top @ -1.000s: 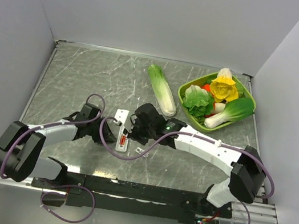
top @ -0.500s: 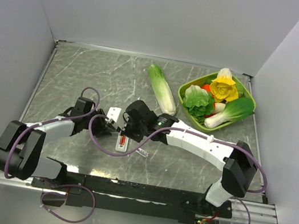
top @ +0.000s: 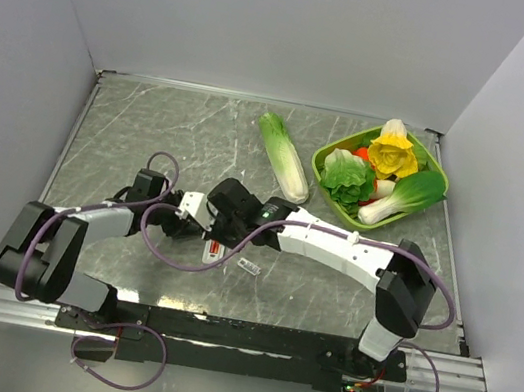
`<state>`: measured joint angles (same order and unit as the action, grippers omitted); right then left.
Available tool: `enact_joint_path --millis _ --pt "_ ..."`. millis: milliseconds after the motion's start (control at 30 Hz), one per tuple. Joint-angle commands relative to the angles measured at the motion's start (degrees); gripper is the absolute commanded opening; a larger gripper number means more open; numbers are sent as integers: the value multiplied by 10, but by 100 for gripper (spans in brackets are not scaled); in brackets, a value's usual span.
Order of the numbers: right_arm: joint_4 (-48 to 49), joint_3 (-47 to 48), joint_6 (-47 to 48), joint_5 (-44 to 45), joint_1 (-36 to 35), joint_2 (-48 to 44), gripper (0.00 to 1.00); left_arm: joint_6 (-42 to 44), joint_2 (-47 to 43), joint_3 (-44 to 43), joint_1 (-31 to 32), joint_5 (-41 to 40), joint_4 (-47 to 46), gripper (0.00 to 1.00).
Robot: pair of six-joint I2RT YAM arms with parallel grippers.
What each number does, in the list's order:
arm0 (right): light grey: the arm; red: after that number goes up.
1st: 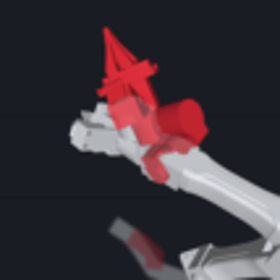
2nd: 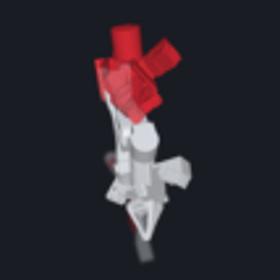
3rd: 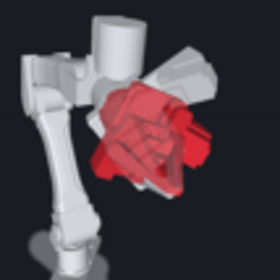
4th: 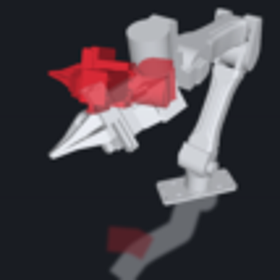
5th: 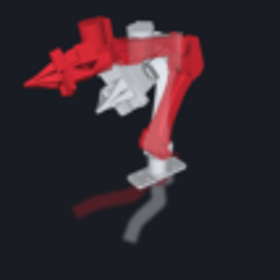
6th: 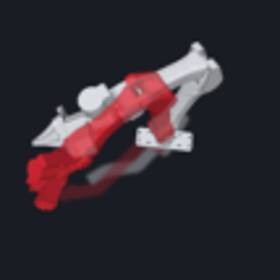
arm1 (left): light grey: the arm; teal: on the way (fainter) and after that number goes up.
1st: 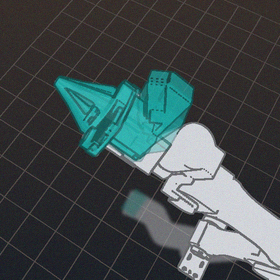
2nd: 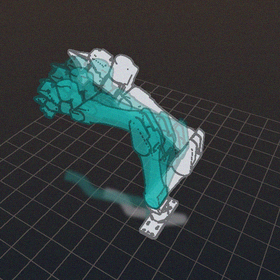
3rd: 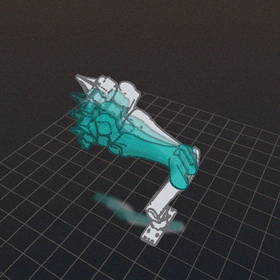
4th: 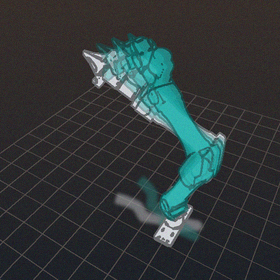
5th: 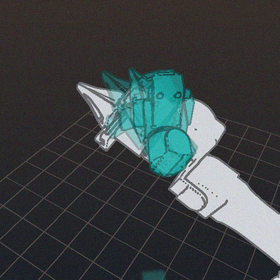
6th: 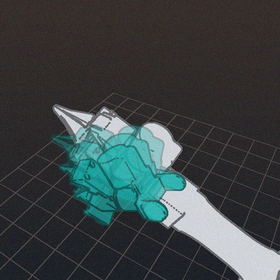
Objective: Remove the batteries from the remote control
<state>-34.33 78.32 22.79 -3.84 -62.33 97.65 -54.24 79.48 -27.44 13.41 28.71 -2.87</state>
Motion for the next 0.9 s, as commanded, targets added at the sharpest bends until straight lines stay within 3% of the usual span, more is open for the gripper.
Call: enact_joint_path --millis 0,633,867 --pt "-14 38 -7 22 -6 20 0 -1 7 -2 0 20 -35 37" --pt "-59 111 -6 37 -23 98 0 -20 55 20 0 50 -76 33" --pt "-24 107 -2 30 -38 128 0 -26 52 30 4 48 -79 32"
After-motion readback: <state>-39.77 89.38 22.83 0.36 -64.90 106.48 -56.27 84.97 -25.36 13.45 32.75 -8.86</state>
